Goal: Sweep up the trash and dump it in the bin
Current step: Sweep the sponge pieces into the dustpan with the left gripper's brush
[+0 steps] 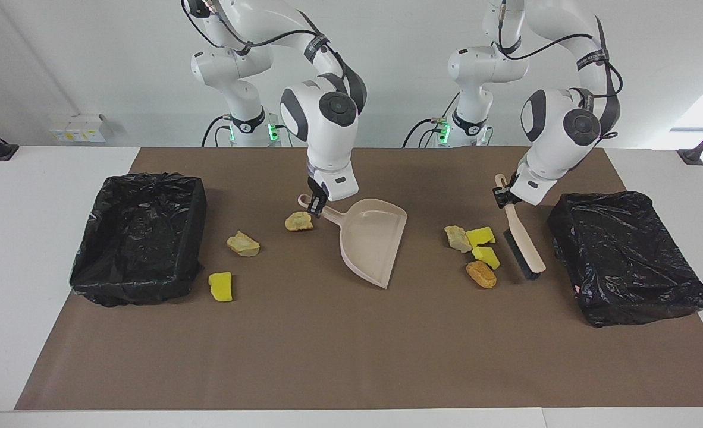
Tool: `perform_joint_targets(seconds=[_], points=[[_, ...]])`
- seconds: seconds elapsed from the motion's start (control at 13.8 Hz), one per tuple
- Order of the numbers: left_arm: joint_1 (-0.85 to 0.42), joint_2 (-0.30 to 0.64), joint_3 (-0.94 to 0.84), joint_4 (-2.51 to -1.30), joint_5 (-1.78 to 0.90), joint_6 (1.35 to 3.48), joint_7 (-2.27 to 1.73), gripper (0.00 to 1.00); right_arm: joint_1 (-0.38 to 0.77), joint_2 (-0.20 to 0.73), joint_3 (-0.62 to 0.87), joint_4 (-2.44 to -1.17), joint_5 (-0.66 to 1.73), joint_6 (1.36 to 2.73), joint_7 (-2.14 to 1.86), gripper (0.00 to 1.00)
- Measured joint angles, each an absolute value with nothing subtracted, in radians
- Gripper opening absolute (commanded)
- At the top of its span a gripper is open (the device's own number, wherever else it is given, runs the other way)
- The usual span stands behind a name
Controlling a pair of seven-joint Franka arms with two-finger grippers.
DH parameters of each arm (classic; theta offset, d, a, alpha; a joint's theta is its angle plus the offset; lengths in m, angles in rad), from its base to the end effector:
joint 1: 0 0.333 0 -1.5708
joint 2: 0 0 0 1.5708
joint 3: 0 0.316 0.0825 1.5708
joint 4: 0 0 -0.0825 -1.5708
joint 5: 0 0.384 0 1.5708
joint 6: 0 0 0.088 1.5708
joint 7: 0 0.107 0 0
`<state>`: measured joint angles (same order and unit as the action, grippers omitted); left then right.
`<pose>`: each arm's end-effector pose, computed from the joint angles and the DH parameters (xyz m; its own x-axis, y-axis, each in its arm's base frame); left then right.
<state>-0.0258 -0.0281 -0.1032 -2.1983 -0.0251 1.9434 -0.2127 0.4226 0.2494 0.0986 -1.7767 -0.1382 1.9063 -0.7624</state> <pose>0.4945 -0.0660 0.3786 0.9698 0.0967 -0.2238 0.0923 -0.9953 -0.0301 0.5391 0.2938 0.4084 0.2297 0.9607 -0.1557 0.9721 -0.2341 -0.0108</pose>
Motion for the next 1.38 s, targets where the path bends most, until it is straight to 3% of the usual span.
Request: perform_joint_targets(seconds=[0.44,0.8,1.09,1.38], points=[[-0.144,-0.042,-0.11,-2.297,-0.082,2.047,-0.3,0.0,0.448,0.292,0.102,-1.789,-0.151,1.991,-0.855,0.0],[-0.362,-0.045,-0.116,-2.296,-0.21,2.108,-0.428,0.0,0.462,0.31,0.102,-1.789,-0.152,2.031,-0.855,0.0],[-0.459,-0.045,-0.118,-2.248,-0.258,2.108,-0.46,0.0,0.471,0.323,0.103,-1.789,-0.152,2.062,-0.855,0.0],[-0.428,-0.048,-0.099,-2.15,-0.256,1.993,-0.447,0.0,0.47,0.325,0.102,-1.789,-0.152,2.063,-0.855,0.0]])
